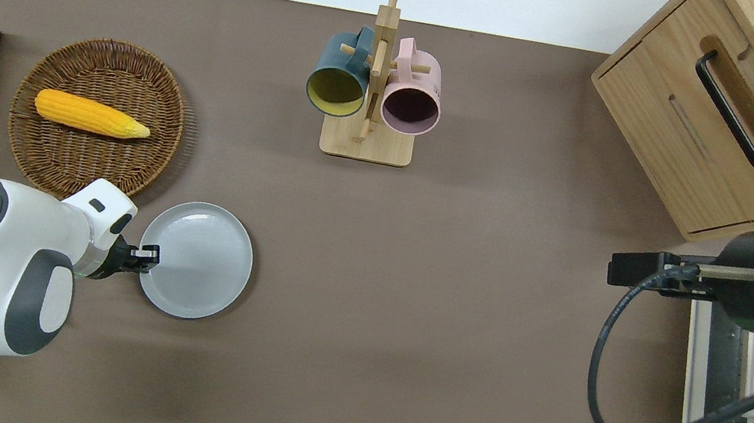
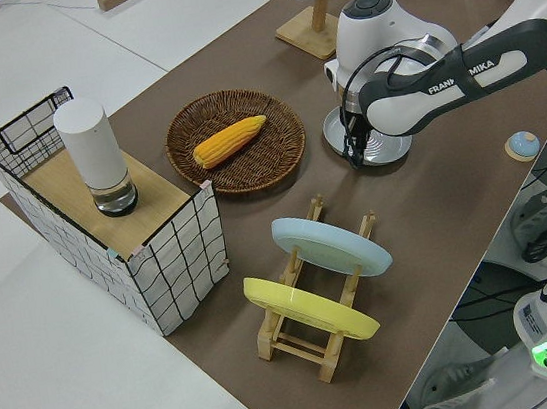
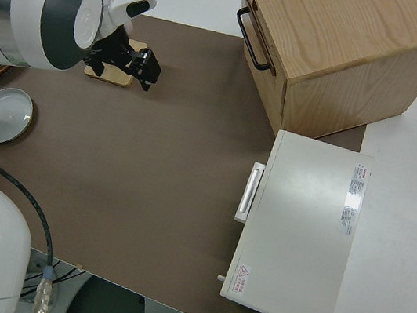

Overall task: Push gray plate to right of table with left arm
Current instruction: 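Push the gray plate with the left gripper away from the basket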

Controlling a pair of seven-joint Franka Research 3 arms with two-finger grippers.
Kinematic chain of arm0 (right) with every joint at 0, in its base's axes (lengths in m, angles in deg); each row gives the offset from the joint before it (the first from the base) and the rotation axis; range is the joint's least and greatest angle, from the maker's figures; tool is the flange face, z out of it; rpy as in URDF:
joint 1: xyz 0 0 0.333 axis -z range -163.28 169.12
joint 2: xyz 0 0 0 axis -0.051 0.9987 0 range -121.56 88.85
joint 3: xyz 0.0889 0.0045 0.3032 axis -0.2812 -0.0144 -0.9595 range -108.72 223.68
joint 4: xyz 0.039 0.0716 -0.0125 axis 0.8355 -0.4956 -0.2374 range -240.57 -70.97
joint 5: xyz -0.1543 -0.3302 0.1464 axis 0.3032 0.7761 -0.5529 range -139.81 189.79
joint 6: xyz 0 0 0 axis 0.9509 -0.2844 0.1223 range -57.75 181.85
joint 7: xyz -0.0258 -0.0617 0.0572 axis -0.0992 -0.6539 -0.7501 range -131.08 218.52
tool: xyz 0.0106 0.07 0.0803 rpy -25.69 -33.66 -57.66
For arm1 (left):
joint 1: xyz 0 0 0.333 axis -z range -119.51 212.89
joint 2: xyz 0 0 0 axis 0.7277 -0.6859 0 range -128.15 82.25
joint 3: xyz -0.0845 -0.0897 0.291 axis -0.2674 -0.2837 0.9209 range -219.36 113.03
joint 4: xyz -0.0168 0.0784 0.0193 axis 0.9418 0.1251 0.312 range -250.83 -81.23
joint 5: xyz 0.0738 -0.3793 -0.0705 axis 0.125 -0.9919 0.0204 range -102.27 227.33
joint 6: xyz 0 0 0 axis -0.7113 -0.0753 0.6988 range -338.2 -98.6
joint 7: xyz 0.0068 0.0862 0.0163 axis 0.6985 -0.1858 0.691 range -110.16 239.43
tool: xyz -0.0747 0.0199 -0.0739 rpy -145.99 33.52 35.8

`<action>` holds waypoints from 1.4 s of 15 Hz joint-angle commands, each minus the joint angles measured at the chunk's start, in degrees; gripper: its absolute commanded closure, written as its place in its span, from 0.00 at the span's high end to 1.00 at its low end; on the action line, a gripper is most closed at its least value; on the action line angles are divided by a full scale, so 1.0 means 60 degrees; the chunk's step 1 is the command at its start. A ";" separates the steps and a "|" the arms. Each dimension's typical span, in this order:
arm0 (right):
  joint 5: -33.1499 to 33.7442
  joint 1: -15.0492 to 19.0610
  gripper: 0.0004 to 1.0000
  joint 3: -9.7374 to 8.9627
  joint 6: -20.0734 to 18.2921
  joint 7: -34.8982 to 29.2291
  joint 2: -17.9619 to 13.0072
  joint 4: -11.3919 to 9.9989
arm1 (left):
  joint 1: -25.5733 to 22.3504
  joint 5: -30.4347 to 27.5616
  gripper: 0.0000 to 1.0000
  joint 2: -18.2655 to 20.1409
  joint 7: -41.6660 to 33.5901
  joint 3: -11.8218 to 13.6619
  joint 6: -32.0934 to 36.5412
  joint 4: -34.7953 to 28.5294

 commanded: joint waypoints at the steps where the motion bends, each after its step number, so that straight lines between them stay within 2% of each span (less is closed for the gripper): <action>1: -0.0153 0.0061 1.00 -0.0038 -0.0066 -0.0021 0.0060 0.0135 | 0.0029 -0.0035 0.00 -0.0071 0.0299 -0.0468 -0.0204 -0.0278; 7: -0.0153 0.0061 1.00 -0.0038 -0.0066 -0.0021 0.0060 0.0135 | 0.0058 -0.0050 0.00 -0.0144 0.0635 -0.1069 -0.0218 -0.0307; 12: -0.0153 0.0061 1.00 -0.0038 -0.0066 -0.0021 0.0060 0.0135 | 0.0161 -0.0475 0.00 -0.0203 0.1820 -0.2328 -0.0482 -0.0307; 21: -0.0153 0.0061 1.00 -0.0038 -0.0066 -0.0021 0.0060 0.0135 | 0.0849 -0.0796 0.00 -0.0627 0.2042 -0.2871 -0.1258 -0.0278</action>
